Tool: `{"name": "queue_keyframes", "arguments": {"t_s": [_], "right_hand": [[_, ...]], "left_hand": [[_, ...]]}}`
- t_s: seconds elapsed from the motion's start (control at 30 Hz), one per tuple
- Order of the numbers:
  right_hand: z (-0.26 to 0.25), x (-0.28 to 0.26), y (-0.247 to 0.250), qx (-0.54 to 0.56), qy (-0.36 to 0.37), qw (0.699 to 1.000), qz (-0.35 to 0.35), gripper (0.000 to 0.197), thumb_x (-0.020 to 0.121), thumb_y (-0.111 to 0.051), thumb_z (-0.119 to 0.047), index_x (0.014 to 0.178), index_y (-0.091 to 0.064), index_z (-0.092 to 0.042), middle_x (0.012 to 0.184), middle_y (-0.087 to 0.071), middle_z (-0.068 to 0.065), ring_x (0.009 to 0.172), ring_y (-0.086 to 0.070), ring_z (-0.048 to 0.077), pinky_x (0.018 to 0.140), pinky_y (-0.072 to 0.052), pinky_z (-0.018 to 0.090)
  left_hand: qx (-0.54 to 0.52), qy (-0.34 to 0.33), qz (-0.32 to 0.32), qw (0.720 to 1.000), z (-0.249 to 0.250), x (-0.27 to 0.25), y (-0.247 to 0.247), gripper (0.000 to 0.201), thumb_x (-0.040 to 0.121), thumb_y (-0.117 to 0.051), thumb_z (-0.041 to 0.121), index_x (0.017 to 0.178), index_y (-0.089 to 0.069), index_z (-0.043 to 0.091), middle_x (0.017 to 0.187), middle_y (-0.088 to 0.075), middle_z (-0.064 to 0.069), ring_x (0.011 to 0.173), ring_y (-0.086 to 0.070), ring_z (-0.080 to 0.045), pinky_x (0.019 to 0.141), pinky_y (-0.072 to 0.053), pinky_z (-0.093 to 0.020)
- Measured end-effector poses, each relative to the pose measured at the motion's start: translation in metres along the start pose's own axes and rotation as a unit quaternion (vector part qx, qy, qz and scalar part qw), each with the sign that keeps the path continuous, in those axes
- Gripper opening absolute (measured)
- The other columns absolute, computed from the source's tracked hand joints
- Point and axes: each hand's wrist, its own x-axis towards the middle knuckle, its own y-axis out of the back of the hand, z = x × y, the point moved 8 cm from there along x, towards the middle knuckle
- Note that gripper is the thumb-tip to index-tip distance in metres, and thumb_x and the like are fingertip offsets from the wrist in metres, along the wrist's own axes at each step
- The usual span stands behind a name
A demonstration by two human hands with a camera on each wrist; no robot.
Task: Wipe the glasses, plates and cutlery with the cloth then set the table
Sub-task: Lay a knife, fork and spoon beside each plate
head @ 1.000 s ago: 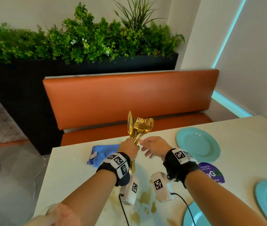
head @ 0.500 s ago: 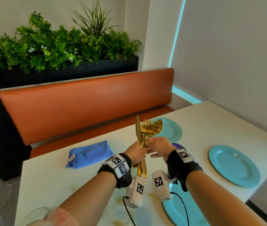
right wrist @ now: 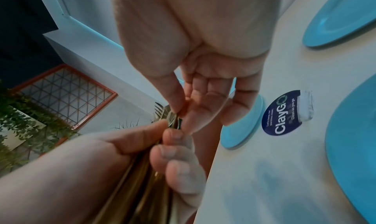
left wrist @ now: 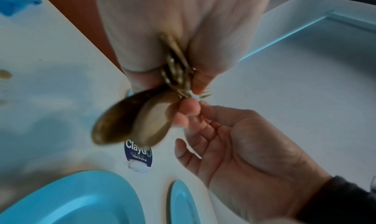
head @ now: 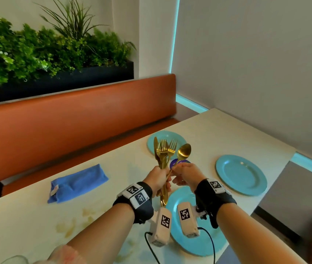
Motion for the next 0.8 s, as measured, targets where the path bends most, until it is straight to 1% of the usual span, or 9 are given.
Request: {"name": "queue_keyframes", "arguments": {"t_s": [0.1, 0.2, 0.33, 0.43, 0.5, 0.6, 0.63, 0.7, 0.8], "right_hand": [[-0.002, 0.018, 0.021, 0.024, 0.001, 0.999, 0.028, 0.020, 0.094, -0.047, -0.011, 0.081, -0.061, -0.007, 0.068, -0.063, 0.006, 0.054, -0.056, 0.016, 0.060, -0.049, 0.026], [-0.004, 0.044, 0.055, 0.051, 0.005, 0.996, 0.071, 0.020, 0.092, -0.048, -0.009, 0.076, -0.059, -0.009, 0.065, -0.061, 0.009, 0.051, -0.052, 0.018, 0.058, -0.047, 0.029], [-0.012, 0.087, 0.121, 0.058, 0.031, 0.992, 0.105, 0.021, 0.091, -0.050, -0.009, 0.072, -0.058, -0.011, 0.066, -0.063, 0.007, 0.043, -0.046, 0.016, 0.050, -0.043, 0.026], [-0.007, 0.120, 0.179, -0.030, 0.025, 0.994, 0.100, 0.021, 0.089, -0.055, -0.011, 0.069, -0.059, -0.012, 0.067, -0.062, 0.004, 0.046, -0.047, 0.016, 0.048, -0.042, 0.023], [0.008, 0.145, 0.223, -0.134, 0.002, 0.987, 0.094, 0.021, 0.089, -0.056, -0.013, 0.068, -0.058, -0.016, 0.069, -0.061, 0.001, 0.052, -0.050, 0.015, 0.051, -0.044, 0.024], [0.037, 0.172, 0.296, -0.270, -0.043, 0.956, 0.108, 0.016, 0.089, -0.059, -0.017, 0.074, -0.062, -0.017, 0.074, -0.062, 0.003, 0.061, -0.054, 0.018, 0.060, -0.049, 0.028], [0.045, 0.178, 0.319, -0.315, -0.057, 0.940, 0.118, 0.012, 0.089, -0.059, -0.018, 0.080, -0.066, -0.015, 0.080, -0.064, 0.005, 0.068, -0.055, 0.019, 0.068, -0.052, 0.031], [0.061, 0.187, 0.359, -0.401, -0.084, 0.903, 0.128, 0.016, 0.089, -0.058, -0.017, 0.096, -0.071, -0.011, 0.097, -0.068, 0.009, 0.079, -0.054, 0.018, 0.083, -0.052, 0.033], [0.083, 0.197, 0.399, -0.467, -0.128, 0.865, 0.132, 0.022, 0.089, -0.054, -0.017, 0.103, -0.071, -0.012, 0.110, -0.069, 0.007, 0.088, -0.061, 0.021, 0.089, -0.052, 0.031]], "left_hand": [[0.011, 0.006, 0.004, 1.000, 0.010, 0.019, -0.011, 0.031, 0.102, -0.032, 0.028, 0.089, -0.053, 0.009, 0.066, -0.051, -0.005, 0.056, -0.051, -0.014, 0.054, -0.047, -0.024], [0.019, 0.012, 0.016, 1.000, 0.024, 0.043, -0.024, 0.028, 0.102, -0.033, 0.028, 0.093, -0.053, 0.009, 0.069, -0.055, -0.006, 0.061, -0.055, -0.015, 0.059, -0.050, -0.027], [0.009, 0.009, 0.046, 0.999, 0.047, 0.084, -0.044, 0.019, 0.102, -0.036, 0.023, 0.099, -0.047, 0.008, 0.070, -0.052, -0.005, 0.058, -0.052, -0.014, 0.052, -0.046, -0.024], [0.023, 0.006, 0.051, 0.998, 0.058, 0.120, -0.064, 0.013, 0.100, -0.040, 0.019, 0.100, -0.045, 0.006, 0.065, -0.048, -0.003, 0.050, -0.045, -0.013, 0.045, -0.042, -0.021], [0.027, 0.010, 0.050, 0.998, 0.060, 0.142, -0.079, 0.012, 0.099, -0.043, 0.019, 0.099, -0.046, 0.008, 0.066, -0.048, -0.002, 0.050, -0.044, -0.012, 0.047, -0.040, -0.022], [0.012, 0.030, 0.045, 0.998, 0.058, 0.172, -0.103, 0.013, 0.097, -0.047, 0.022, 0.095, -0.050, 0.010, 0.068, -0.049, -0.002, 0.051, -0.043, -0.013, 0.053, -0.040, -0.025], [0.002, 0.035, 0.042, 0.999, 0.058, 0.181, -0.111, 0.013, 0.097, -0.048, 0.022, 0.094, -0.051, 0.010, 0.069, -0.049, -0.003, 0.052, -0.043, -0.014, 0.054, -0.039, -0.025], [-0.020, 0.038, 0.031, 0.999, 0.058, 0.200, -0.128, 0.012, 0.097, -0.049, 0.020, 0.089, -0.050, 0.011, 0.070, -0.047, -0.003, 0.050, -0.040, -0.014, 0.052, -0.038, -0.026], [-0.031, 0.044, 0.007, 0.999, 0.059, 0.225, -0.151, 0.019, 0.098, -0.045, 0.016, 0.079, -0.045, 0.014, 0.064, -0.040, -0.002, 0.044, -0.034, -0.012, 0.047, -0.034, -0.026]]}}
